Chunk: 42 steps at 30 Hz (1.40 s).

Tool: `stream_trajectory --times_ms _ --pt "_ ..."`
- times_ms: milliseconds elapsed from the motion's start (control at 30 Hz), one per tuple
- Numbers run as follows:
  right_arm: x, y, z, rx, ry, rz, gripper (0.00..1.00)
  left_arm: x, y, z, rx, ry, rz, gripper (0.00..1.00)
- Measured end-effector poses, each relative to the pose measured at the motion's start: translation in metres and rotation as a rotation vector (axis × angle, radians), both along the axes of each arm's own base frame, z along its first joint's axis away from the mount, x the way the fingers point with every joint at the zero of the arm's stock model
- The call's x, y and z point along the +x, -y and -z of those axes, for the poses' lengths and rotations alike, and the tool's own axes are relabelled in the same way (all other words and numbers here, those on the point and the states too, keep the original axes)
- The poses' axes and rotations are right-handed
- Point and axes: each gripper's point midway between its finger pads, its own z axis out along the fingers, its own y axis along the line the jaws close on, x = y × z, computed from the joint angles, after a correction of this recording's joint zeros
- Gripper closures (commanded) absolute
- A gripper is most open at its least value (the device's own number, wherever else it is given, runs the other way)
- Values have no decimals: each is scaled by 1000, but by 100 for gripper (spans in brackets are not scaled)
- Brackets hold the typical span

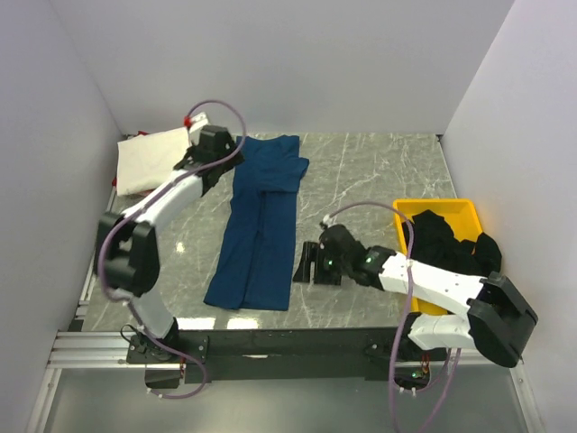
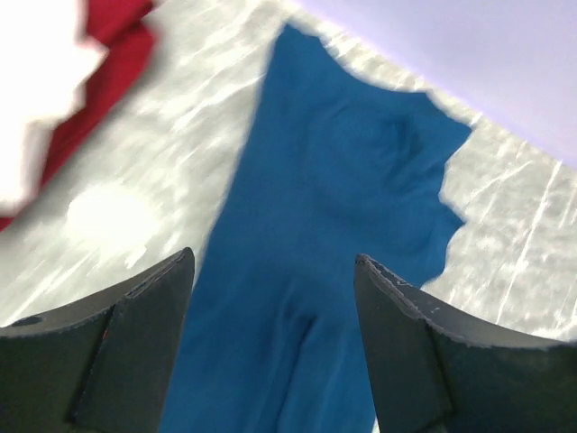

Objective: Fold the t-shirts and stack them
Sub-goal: Fold the tshirt

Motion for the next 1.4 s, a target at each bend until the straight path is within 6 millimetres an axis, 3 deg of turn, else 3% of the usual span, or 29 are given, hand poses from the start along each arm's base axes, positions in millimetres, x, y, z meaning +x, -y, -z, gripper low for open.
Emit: stream_trajectory --times_ms 100,233,367,467,733,967,1100,1300,1400 --pt "-32 -10 8 4 -31 -48 30 -43 -17 1 -36 -9 -42 25" --pt "-61 -20 19 5 -69 -76 34 -111 -26 28 -71 -61 -73 27" --pt "-74 -32 28 8 -92 -71 39 -174 -27 55 -116 -93 -65 29" --pt "-76 -38 38 15 -115 -45 42 -205 -26 63 -152 -89 -53 30" --pt "-73 -52 54 29 -148 13 52 -234 -15 45 -226 -34 -18 31" --pt "-73 -57 62 20 -153 15 89 -243 -11 37 -238 -22 12 32" --pt "-71 -44 62 3 -139 22 94 -249 -3 38 -241 -38 57 32" --pt "-71 -1 64 -26 -111 47 96 -261 11 42 -243 -87 140 34" --pt "-78 12 64 -31 -104 34 96 -268 18 46 -251 -116 177 35"
